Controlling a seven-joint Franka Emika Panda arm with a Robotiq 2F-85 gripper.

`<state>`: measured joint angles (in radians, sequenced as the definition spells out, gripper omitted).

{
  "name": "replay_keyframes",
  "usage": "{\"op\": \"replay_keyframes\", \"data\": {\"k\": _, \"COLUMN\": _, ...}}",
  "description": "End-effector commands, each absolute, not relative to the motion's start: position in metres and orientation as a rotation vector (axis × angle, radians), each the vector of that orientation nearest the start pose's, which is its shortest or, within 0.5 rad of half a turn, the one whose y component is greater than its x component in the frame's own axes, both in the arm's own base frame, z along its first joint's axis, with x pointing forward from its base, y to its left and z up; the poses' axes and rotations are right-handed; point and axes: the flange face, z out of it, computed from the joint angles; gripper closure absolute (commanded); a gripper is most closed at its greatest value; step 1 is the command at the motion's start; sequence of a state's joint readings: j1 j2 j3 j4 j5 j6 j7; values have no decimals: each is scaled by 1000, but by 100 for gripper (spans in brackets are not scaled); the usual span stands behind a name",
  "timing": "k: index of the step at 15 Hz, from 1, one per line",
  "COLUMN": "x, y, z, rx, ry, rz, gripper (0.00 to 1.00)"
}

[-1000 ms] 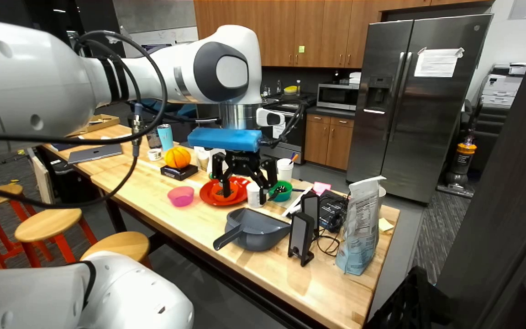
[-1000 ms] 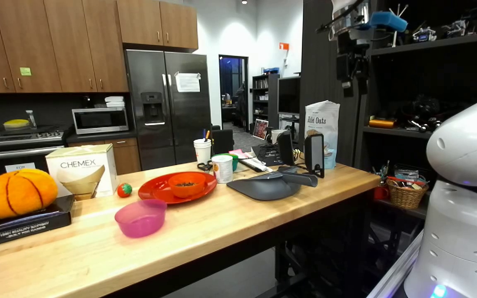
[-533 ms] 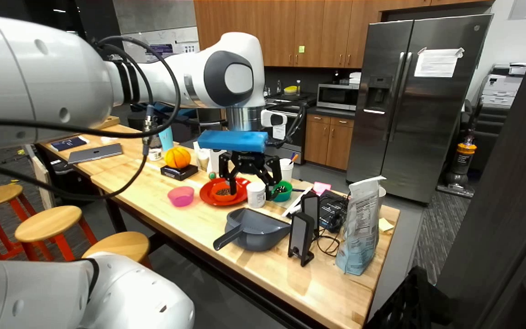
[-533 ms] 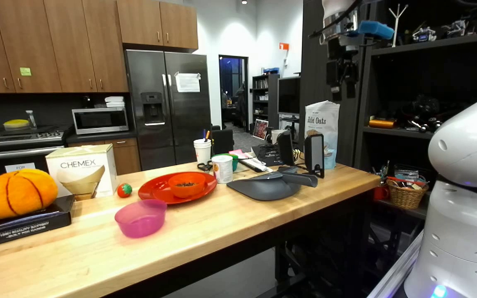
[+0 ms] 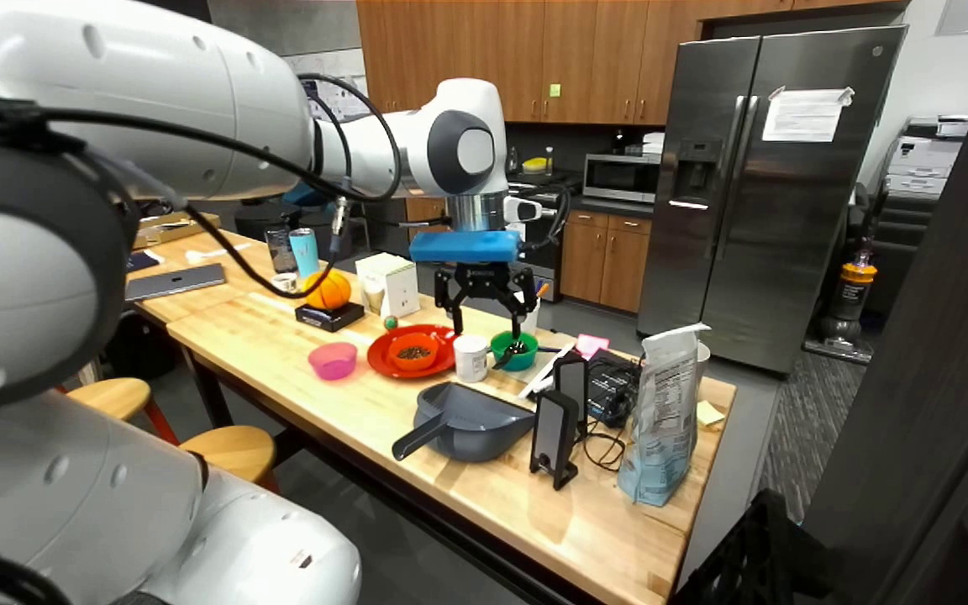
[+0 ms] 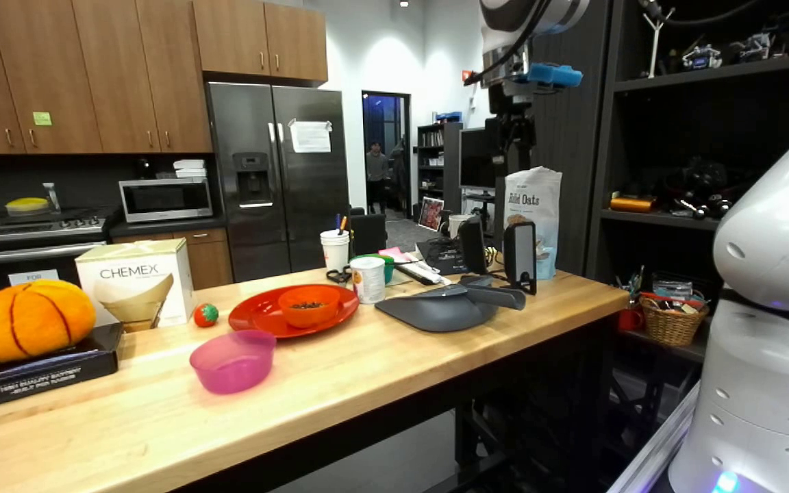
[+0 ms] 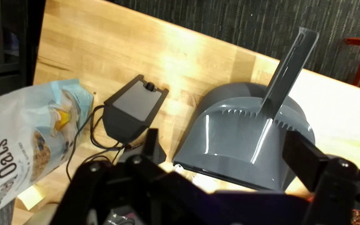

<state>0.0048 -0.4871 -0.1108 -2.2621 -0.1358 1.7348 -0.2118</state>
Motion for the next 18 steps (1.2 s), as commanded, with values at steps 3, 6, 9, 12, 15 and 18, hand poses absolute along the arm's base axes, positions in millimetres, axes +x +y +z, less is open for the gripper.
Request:
{"op": "replay_keyframes", "data": {"k": 3, "x": 471, "y": -37, "z": 543, "rx": -3171, "ry": -314, "rz": 62, "gripper": 0}}
{"op": "replay_keyframes", "data": {"k": 6, "x": 504, "y": -18, "z": 541, "rx": -3147, "ry": -339, "rz": 25, "gripper": 0}}
{"op": "replay_keyframes", "data": {"k": 9, "x": 530, "y": -7, "z": 535, "rx": -3126, "ry": -339, "rz": 6, "gripper": 0}}
{"op": "replay_keyframes", "data": {"k": 12, "x": 547, "y": -3, "z": 526, "rx": -3120, "ry": -328, "rz": 23, "gripper": 0}}
{"op": "replay_keyframes", "data": {"k": 15, "x": 556, "y": -6, "z": 516, "rx": -3117, "ry": -331, "rz": 27, "gripper": 0}}
{"op": "replay_keyframes", "data": {"k": 18, "x": 559, "y": -9, "z": 505, "rx": -3107, "ry": -341, "rz": 21, "gripper": 0}}
